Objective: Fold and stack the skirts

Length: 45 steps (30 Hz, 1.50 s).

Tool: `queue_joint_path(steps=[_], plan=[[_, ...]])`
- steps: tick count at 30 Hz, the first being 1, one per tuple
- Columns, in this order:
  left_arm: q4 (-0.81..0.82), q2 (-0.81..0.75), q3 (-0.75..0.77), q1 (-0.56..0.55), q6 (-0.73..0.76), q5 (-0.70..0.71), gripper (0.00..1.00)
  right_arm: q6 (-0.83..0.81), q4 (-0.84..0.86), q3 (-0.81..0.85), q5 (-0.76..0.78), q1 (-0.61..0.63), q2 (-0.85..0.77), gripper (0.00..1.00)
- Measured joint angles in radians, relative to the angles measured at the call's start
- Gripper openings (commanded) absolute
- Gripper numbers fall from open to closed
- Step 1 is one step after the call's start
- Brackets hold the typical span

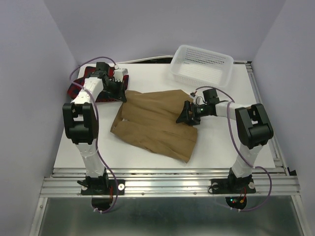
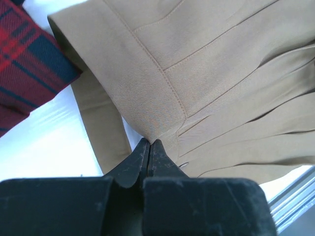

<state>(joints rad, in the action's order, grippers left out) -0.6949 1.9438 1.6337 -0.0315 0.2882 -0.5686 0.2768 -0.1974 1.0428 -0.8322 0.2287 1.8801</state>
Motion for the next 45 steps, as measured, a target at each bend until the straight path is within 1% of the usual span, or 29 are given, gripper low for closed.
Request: queue_joint_path(steps=[5, 11, 17, 18, 20, 21, 24, 25, 27, 29, 30, 32, 34, 36, 37, 39, 40, 41, 44, 45], plan=[[0.0, 0.059, -0.01, 0.023, 0.002, 0.023, 0.0, 0.0, 0.0, 0.011, 0.025, 0.004, 0.0, 0.98], [0.052, 0.182, -0.05, 0.041, -0.008, 0.062, 0.0, -0.003, -0.002, 0.026, 0.061, 0.011, 0.0, 0.99], [0.067, 0.189, -0.047, 0.045, -0.029, 0.073, 0.0, -0.019, -0.012, 0.046, 0.107, 0.015, 0.0, 0.98], [0.072, 0.187, -0.048, 0.045, -0.029, 0.074, 0.05, -0.024, -0.013, 0.05, 0.117, 0.015, 0.0, 0.98], [0.085, 0.177, -0.06, 0.045, -0.021, 0.072, 0.23, -0.04, -0.024, 0.061, 0.135, 0.015, 0.0, 0.98], [0.098, 0.166, -0.073, 0.045, -0.011, 0.068, 0.39, -0.047, -0.031, 0.068, 0.147, 0.015, 0.0, 0.98], [0.137, 0.094, -0.151, 0.047, 0.062, 0.065, 0.57, -0.083, -0.075, 0.101, 0.188, 0.014, 0.0, 1.0], [0.135, 0.056, -0.175, 0.052, 0.095, 0.061, 0.74, -0.099, -0.101, 0.121, 0.208, 0.014, 0.002, 1.0], [0.121, -0.045, -0.208, 0.06, 0.158, 0.051, 0.76, -0.138, -0.168, 0.168, 0.233, 0.015, 0.009, 1.0], [0.108, -0.151, -0.212, 0.061, 0.255, 0.05, 0.78, -0.179, -0.244, 0.218, 0.258, 0.023, 0.01, 1.0], [0.106, -0.202, -0.212, 0.059, 0.267, 0.05, 0.78, -0.2, -0.273, 0.24, 0.27, 0.027, 0.009, 1.0], [0.099, -0.302, -0.216, 0.047, 0.347, 0.051, 0.78, -0.246, -0.323, 0.278, 0.293, 0.041, -0.003, 1.0], [0.1, -0.429, -0.243, 0.012, 0.433, 0.059, 0.78, -0.305, -0.384, 0.304, 0.32, 0.056, -0.033, 1.0], [0.101, -0.563, -0.341, -0.063, 0.546, 0.089, 0.77, -0.376, -0.459, 0.335, 0.352, 0.067, -0.063, 1.0], [0.105, -0.608, -0.385, -0.096, 0.578, 0.098, 0.77, -0.421, -0.505, 0.356, 0.384, 0.073, -0.081, 0.99], [0.098, -0.715, -0.525, -0.224, 0.668, 0.138, 0.78, -0.499, -0.578, 0.383, 0.444, 0.075, -0.106, 0.97], [0.101, -0.743, -0.586, -0.283, 0.703, 0.153, 0.77, -0.542, -0.607, 0.385, 0.475, 0.074, -0.123, 0.95], [0.115, -0.765, -0.654, -0.34, 0.737, 0.177, 0.77, -0.569, -0.626, 0.38, 0.492, 0.074, -0.137, 0.9], [0.137, -0.788, -0.811, -0.443, 0.808, 0.241, 0.77, -0.676, -0.669, 0.305, 0.519, 0.07, -0.254, 0.77], [0.14, -0.788, -0.854, -0.466, 0.823, 0.263, 0.77, -0.713, -0.684, 0.264, 0.515, 0.071, -0.311, 0.75]])
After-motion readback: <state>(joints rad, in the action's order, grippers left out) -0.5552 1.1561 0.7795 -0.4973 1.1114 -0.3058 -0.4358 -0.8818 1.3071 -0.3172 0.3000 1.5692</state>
